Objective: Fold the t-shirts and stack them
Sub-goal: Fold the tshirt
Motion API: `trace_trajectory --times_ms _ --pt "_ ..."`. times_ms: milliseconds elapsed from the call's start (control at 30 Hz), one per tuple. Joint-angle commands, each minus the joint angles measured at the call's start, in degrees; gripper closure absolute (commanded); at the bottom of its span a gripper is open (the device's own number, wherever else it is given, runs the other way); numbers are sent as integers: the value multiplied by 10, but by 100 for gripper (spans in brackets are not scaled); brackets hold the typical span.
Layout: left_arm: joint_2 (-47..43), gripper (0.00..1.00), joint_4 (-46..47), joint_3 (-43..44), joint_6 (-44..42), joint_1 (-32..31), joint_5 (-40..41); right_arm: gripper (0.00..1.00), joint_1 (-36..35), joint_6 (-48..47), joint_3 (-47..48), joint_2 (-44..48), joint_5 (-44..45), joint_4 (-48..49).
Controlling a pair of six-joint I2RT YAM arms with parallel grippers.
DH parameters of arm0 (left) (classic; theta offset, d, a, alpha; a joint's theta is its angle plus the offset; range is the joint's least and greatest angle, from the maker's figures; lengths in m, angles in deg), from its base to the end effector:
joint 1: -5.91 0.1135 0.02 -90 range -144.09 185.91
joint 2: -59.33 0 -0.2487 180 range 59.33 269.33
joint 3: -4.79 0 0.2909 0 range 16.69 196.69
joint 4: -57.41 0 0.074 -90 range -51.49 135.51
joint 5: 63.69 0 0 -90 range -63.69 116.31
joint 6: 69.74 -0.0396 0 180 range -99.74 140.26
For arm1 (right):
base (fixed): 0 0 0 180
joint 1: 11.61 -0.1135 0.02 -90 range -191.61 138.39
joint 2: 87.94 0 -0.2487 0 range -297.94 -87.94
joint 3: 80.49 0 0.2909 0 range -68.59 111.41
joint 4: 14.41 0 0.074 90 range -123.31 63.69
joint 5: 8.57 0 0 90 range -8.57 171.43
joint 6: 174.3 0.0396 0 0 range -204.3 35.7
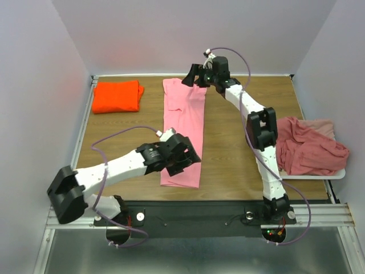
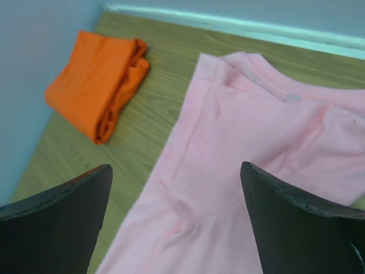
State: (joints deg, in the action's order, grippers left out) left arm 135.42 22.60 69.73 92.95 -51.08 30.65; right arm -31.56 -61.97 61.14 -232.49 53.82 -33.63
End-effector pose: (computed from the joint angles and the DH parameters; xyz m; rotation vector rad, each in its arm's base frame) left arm 0.1793 -0.2705 0.2171 -0.3949 2.5723 -0.9106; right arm 0.5710 0.2268 0.2018 -0.2899 2.0130 0.9467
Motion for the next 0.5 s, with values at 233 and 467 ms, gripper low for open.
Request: trace_trajectory --times_ms 233,467 --pt "-251 2 -198 -182 89 86 112 0 -61 78 -593 510 256 -19" --pt "-246 4 -95 -259 -17 165 34 2 -240 121 -780 652 346 -95"
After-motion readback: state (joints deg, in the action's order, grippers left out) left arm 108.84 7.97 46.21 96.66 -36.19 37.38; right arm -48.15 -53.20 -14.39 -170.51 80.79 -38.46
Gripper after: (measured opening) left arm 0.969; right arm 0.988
